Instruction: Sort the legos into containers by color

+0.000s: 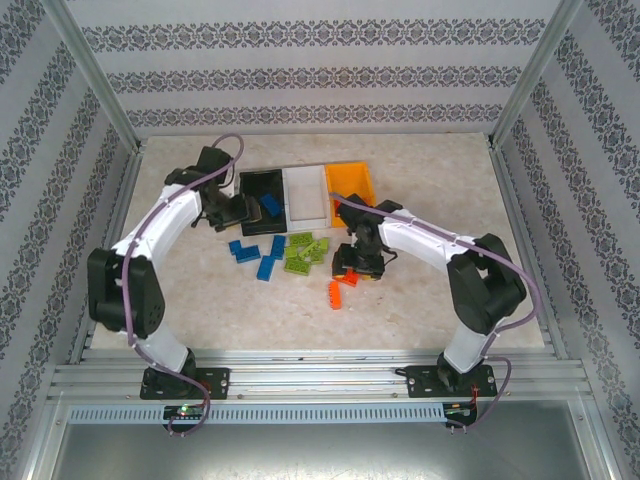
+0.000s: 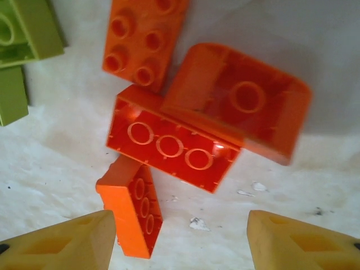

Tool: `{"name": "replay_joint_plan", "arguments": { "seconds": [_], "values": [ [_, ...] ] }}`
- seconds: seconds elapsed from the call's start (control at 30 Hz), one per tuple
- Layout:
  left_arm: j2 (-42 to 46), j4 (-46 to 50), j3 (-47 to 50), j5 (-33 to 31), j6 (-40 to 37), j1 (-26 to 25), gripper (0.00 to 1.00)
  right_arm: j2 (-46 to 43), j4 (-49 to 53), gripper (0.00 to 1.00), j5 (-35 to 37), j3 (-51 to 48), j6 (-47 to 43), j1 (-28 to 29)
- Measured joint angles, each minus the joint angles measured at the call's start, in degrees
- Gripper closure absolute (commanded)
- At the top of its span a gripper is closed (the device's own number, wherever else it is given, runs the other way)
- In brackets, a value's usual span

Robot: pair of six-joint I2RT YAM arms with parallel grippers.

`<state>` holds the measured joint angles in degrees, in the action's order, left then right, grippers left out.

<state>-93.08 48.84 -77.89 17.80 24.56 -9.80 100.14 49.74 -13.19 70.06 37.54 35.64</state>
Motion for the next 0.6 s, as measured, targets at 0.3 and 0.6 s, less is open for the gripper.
{"name": "replay_joint_plan", "arguments": {
  "seconds": [0.3, 0.6],
  "values": [
    [8.2, 0.0, 13.0, -1.2, -0.6, 0.0, 0.41, 2.8, 0.9, 0.41, 0.4, 2.2, -1.7, 7.8],
    [10.2, -0.5, 15.6, -1.1, -0.5, 0.0, 0.41, 3.9, 0.1, 0.50, 0.4, 0.9, -1.7, 8.4]
  ]
}}
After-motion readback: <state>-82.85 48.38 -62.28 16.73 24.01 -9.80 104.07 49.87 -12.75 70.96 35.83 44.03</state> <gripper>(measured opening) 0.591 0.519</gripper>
